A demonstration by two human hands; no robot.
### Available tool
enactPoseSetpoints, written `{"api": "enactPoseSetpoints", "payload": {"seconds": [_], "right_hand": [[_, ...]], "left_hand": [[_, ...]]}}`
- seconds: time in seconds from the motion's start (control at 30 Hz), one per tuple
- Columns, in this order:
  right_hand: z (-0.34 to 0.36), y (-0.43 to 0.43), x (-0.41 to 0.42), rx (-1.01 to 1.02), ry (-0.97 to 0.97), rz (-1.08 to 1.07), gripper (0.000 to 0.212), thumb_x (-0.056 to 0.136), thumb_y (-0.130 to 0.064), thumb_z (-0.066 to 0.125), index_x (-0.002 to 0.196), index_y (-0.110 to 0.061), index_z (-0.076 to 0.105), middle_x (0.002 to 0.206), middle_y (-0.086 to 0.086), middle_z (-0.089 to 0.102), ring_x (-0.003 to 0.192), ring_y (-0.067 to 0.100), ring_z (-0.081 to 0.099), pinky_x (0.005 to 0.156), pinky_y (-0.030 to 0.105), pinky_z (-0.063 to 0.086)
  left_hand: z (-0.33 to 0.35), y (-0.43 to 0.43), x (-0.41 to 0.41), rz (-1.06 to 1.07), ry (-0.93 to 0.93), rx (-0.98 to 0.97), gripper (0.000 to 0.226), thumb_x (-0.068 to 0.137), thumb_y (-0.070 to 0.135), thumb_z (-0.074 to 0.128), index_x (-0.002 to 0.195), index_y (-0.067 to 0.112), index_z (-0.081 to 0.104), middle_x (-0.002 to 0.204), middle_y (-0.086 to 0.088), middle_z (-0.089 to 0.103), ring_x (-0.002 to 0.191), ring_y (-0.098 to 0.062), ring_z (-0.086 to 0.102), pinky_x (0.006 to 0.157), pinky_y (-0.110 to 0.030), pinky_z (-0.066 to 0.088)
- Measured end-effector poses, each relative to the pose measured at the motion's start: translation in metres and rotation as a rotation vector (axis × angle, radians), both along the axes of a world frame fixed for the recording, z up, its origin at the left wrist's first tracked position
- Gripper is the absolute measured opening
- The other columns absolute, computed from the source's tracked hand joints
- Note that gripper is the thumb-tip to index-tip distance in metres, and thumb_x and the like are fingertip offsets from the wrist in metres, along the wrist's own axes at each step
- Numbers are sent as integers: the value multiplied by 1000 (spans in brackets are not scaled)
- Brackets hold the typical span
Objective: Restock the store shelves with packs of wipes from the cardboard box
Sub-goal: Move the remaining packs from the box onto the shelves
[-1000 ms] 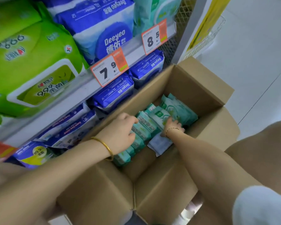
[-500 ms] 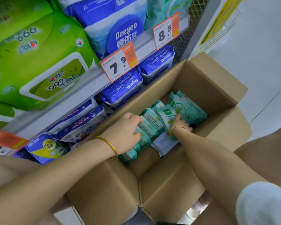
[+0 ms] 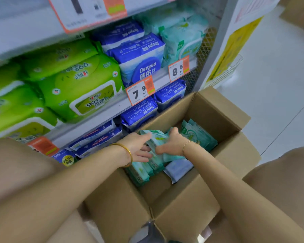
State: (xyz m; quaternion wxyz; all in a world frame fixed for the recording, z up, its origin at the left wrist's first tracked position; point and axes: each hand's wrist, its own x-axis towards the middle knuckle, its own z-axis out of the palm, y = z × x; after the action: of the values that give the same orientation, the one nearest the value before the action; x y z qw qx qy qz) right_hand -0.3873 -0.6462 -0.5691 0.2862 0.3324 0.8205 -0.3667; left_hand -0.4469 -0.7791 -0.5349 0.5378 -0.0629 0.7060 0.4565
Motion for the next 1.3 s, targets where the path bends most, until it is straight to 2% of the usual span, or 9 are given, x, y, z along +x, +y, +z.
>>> {"api": "enactPoseSetpoints", "payload": {"seconds": [0.2, 0.33, 0.47, 0.63, 0.73, 0.8, 1.0, 1.17, 1.3], "right_hand": [[65, -40, 20, 75, 240, 215, 93, 63, -57, 76, 129, -10, 29, 126, 8, 47, 115, 24, 50, 95, 40, 46], [100, -44, 25, -77, 396, 186, 69, 76, -50, 70, 127, -13, 41, 96, -7, 56, 78, 4, 55, 58, 14, 45], [137, -50, 18, -251, 467, 152, 34, 86, -42, 60, 88, -7, 59, 61, 6, 55, 44, 11, 48, 40, 23, 36], [200, -74, 8, -553, 540, 297, 74, 58, -58, 79, 95, 2, 60, 92, 40, 56, 75, 33, 46, 59, 36, 39], [247, -96, -3, -605, 632, 390, 32, 74, -35, 72, 86, -8, 62, 67, 11, 67, 45, 16, 53, 42, 17, 37], [270, -116, -17, -597, 750, 400, 15, 78, -29, 69, 82, -16, 64, 71, 1, 68, 53, 11, 55, 46, 16, 38], [324, -179, -111, -355, 1131, 259, 17, 88, -25, 64, 98, -19, 52, 71, 0, 60, 41, 1, 53, 43, 17, 42], [324, -205, -189, -53, 1270, 209, 32, 89, -22, 62, 117, -11, 52, 121, 12, 60, 105, 24, 60, 87, 34, 49], [293, -205, -216, 88, 1155, 259, 46, 91, -19, 59, 132, -6, 45, 132, 12, 55, 120, 25, 52, 89, 23, 36]], "left_hand": [[35, -40, 18, 306, 99, 172, 16, 90, 8, 58, 106, 5, 55, 94, -16, 67, 77, -27, 67, 65, -41, 60], [65, -67, 27, 345, 309, 197, 41, 87, -2, 59, 120, 5, 36, 109, -19, 63, 72, -24, 66, 60, -38, 59], [119, -97, 34, 323, 326, 273, 44, 88, -5, 56, 123, 7, 32, 97, -17, 62, 63, -22, 62, 64, -41, 54], [197, -147, 37, 207, 372, 382, 30, 88, 2, 57, 118, 2, 53, 101, -16, 69, 64, -17, 70, 62, -33, 60], [233, -177, 33, 193, 493, 418, 23, 87, 5, 57, 110, 5, 60, 96, -11, 72, 66, -16, 71, 61, -29, 61], [254, -191, 23, 247, 603, 433, 10, 87, 5, 56, 95, 9, 61, 84, -6, 73, 60, -13, 69, 60, -28, 60], [290, -215, -58, 555, 1067, 422, 26, 91, 2, 54, 114, -1, 43, 102, -18, 59, 64, -15, 64, 57, -28, 58], [282, -218, -124, 551, 1169, 239, 43, 76, -4, 54, 119, -8, 48, 112, -24, 65, 98, -32, 67, 80, -56, 55], [249, -219, -158, 534, 1173, 116, 38, 54, 7, 46, 88, 20, 55, 109, -29, 62, 101, -40, 63, 83, -57, 53]]}}
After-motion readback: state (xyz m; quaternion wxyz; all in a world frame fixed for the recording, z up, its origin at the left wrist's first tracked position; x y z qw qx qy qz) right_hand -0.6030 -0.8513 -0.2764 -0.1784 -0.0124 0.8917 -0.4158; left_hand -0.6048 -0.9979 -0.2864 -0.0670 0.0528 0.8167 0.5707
